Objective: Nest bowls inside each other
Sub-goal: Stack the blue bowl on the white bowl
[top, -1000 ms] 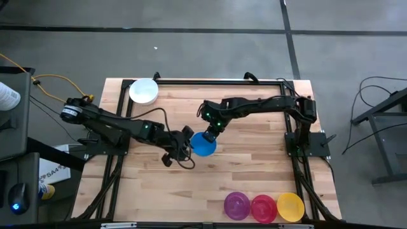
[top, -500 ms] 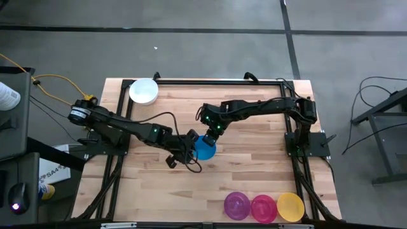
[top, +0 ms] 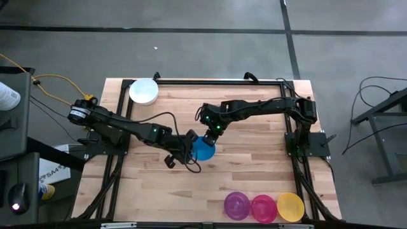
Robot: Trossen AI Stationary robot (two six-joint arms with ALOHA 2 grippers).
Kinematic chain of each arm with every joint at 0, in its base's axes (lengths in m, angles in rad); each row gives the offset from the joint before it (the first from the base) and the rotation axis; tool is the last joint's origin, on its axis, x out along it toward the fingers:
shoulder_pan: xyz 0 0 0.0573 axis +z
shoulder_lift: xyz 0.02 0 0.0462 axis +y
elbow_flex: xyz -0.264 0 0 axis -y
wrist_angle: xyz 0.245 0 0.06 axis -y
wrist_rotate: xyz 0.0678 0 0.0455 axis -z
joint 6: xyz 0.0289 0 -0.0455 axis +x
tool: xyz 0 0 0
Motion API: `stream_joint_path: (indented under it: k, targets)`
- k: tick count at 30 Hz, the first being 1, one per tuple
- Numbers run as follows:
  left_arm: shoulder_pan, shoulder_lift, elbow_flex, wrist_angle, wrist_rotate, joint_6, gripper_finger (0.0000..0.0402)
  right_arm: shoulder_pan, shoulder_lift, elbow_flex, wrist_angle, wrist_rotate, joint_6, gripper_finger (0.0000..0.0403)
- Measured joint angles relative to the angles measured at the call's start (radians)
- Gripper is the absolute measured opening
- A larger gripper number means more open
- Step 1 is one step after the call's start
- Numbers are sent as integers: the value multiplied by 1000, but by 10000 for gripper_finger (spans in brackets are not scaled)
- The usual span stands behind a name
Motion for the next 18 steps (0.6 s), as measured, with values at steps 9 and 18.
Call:
stream_joint_path:
  k: [9,18]
  targets:
    - [-1,0,11,0,3,18,33,0,-3,2,1,5,0,4]
    - [-1,1,12,-22,22,33,6,-1,-3,2,57,-25,-1,4]
